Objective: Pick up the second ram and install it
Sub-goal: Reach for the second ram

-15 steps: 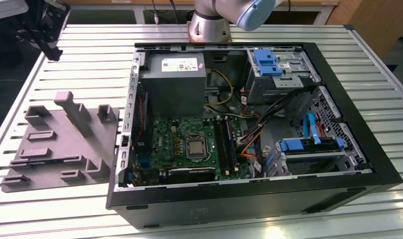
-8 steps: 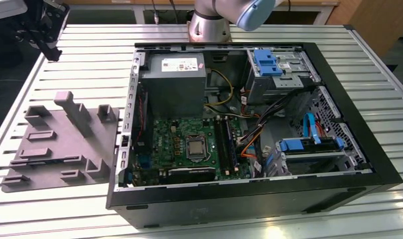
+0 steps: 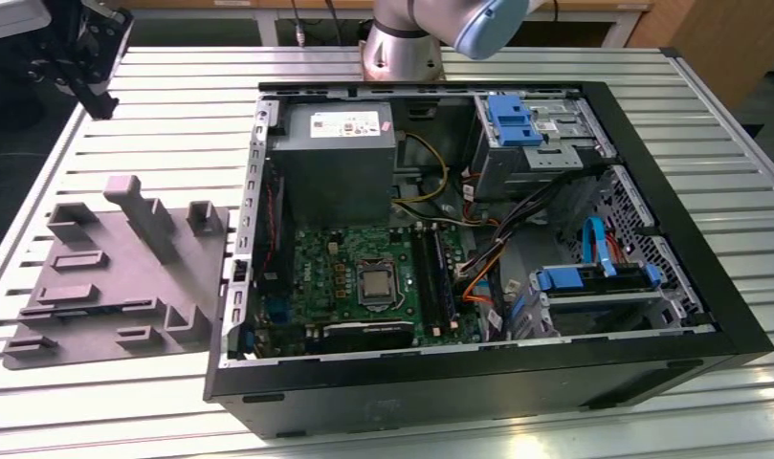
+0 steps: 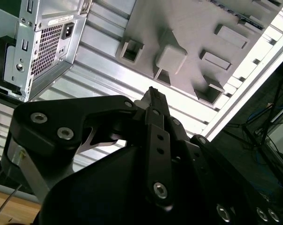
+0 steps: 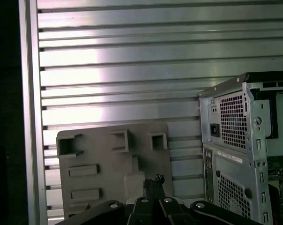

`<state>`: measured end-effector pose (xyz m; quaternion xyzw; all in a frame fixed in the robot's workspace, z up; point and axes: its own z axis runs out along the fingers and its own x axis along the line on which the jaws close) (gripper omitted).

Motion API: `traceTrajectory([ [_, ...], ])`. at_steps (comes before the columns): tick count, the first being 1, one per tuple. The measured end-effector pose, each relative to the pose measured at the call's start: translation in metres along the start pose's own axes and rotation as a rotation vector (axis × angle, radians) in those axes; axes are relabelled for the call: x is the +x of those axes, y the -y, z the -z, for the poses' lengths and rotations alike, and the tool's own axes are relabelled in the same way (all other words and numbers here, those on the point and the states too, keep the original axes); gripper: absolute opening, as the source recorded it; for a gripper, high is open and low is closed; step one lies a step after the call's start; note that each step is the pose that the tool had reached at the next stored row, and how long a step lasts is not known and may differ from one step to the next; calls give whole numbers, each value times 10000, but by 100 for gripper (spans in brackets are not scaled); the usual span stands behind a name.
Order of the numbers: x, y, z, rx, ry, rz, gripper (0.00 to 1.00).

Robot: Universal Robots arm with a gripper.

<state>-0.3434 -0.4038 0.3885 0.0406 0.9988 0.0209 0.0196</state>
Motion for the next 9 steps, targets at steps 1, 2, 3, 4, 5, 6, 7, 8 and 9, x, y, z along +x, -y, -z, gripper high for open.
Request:
traceTrajectory([
  [1, 0, 6, 0, -1, 0, -1, 11],
  [2, 0, 13, -1, -1, 0, -1, 11],
  [3, -1, 20, -1, 0, 0, -1, 11],
  [4, -1, 28, -2, 0, 0, -1, 11],
  [5, -2, 35, -3, 0, 0, -1, 11],
  [6, -2, 44, -4, -1, 0, -1, 11],
  [7, -3, 52, -4, -1, 0, -1, 11],
  [8, -3, 59, -5, -1, 0, -1, 11],
  [9, -4, 66, -6, -1, 0, -1, 11],
])
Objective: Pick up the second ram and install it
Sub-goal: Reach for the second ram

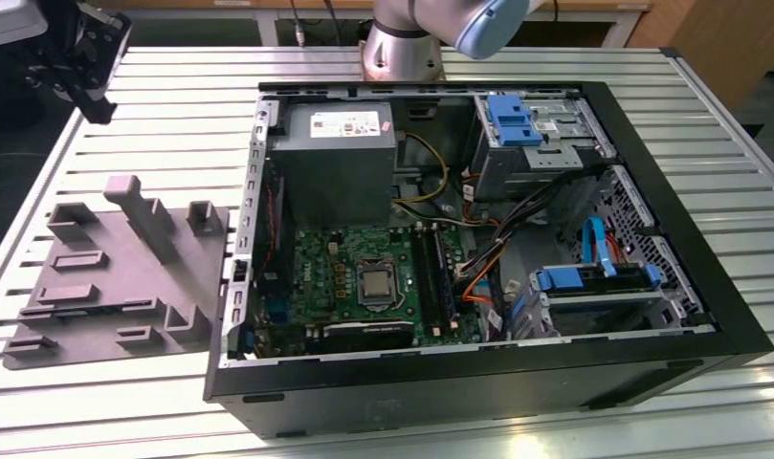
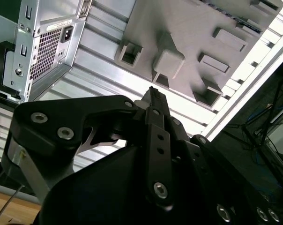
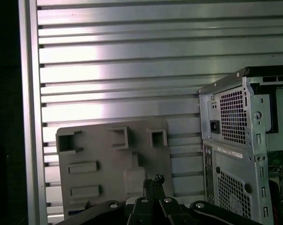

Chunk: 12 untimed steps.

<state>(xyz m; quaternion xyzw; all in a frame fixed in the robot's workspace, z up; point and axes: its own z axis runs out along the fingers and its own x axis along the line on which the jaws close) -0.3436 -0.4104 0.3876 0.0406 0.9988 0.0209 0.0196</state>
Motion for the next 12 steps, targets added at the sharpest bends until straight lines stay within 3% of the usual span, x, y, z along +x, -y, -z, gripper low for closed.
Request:
traceTrajectory([
  [12, 4, 74, -4, 0, 0, 0, 11],
])
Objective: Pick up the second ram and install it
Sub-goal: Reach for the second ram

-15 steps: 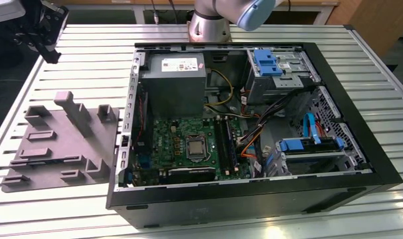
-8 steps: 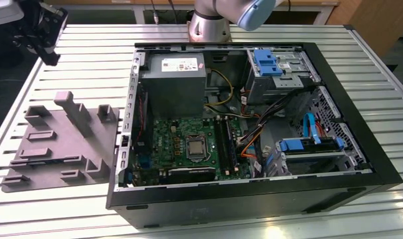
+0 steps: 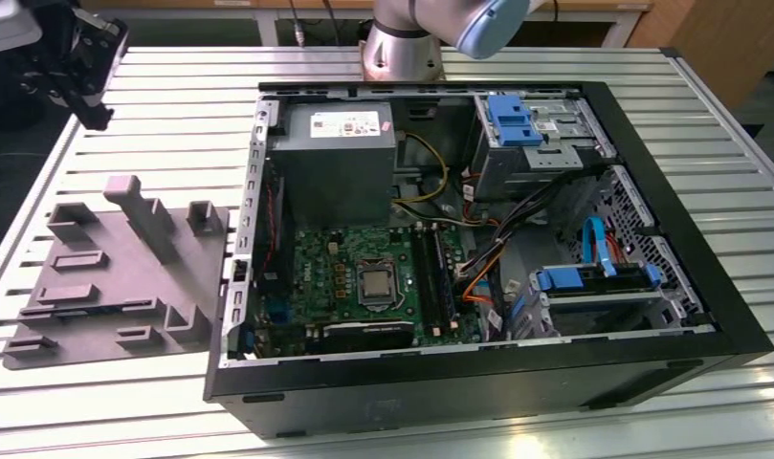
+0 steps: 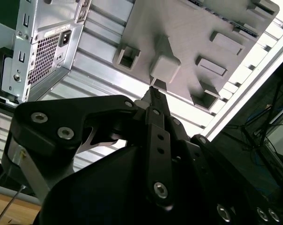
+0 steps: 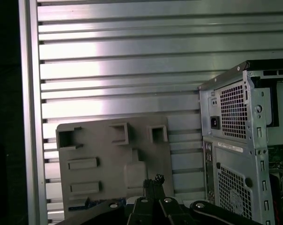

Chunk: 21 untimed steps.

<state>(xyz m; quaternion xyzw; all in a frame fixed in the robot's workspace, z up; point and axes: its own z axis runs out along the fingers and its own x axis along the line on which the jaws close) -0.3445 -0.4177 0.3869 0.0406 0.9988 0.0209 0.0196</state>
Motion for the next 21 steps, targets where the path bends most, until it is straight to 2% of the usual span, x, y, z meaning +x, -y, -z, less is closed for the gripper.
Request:
traceTrajectory([
  [21, 11, 123, -2, -1, 0, 1, 11],
])
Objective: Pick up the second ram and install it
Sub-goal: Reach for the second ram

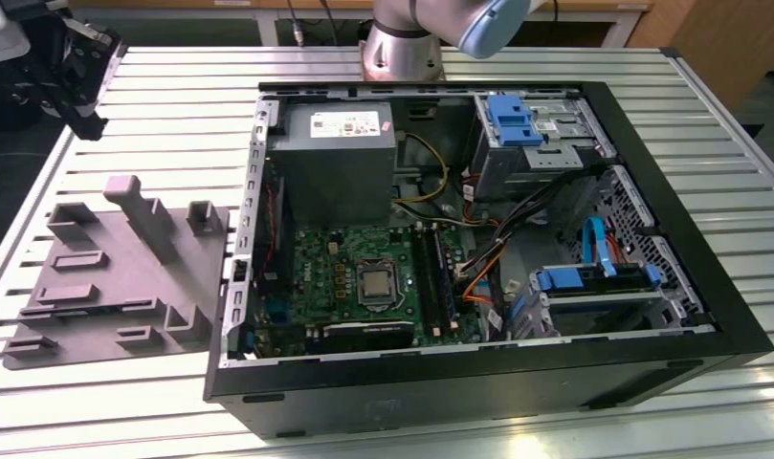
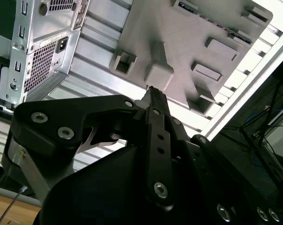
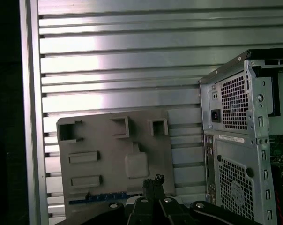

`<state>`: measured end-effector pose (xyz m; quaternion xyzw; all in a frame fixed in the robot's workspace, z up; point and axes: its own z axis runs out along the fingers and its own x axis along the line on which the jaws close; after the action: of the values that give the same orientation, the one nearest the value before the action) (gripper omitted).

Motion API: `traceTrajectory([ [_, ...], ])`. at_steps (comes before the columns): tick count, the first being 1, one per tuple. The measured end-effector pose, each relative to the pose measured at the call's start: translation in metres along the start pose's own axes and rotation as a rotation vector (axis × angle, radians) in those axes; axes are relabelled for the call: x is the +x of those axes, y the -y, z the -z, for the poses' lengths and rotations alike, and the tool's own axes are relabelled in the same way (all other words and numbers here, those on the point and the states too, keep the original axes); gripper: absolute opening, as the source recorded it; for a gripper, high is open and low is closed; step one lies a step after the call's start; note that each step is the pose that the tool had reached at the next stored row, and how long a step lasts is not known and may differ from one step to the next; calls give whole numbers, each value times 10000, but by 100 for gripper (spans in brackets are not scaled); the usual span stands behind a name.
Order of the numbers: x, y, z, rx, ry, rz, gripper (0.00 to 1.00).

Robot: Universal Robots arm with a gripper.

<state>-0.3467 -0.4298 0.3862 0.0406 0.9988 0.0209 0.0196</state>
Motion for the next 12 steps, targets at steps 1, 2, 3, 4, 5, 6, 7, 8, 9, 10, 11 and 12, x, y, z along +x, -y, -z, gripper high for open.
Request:
traceTrajectory([
  [1, 1, 5, 0, 0, 0, -1, 11],
  [2, 1, 11, 0, 1, 0, -1, 11],
  [3, 2, 16, 1, 1, -1, -1, 11],
  [4, 3, 22, 0, 1, 0, 0, 11],
  [5, 4, 27, 1, 1, -1, -1, 11],
  [6, 5, 33, 0, 0, 0, 0, 11],
  [7, 6, 38, 0, 0, 0, 0, 11],
  [8, 9, 43, 1, 1, 0, -1, 11],
  [9, 10, 47, 1, 1, 0, -1, 11],
  [10, 13, 51, 1, 0, 0, -1, 11],
  [11, 14, 55, 1, 1, -1, -1, 11],
  [12, 15, 59, 1, 1, -1, 0, 11],
])
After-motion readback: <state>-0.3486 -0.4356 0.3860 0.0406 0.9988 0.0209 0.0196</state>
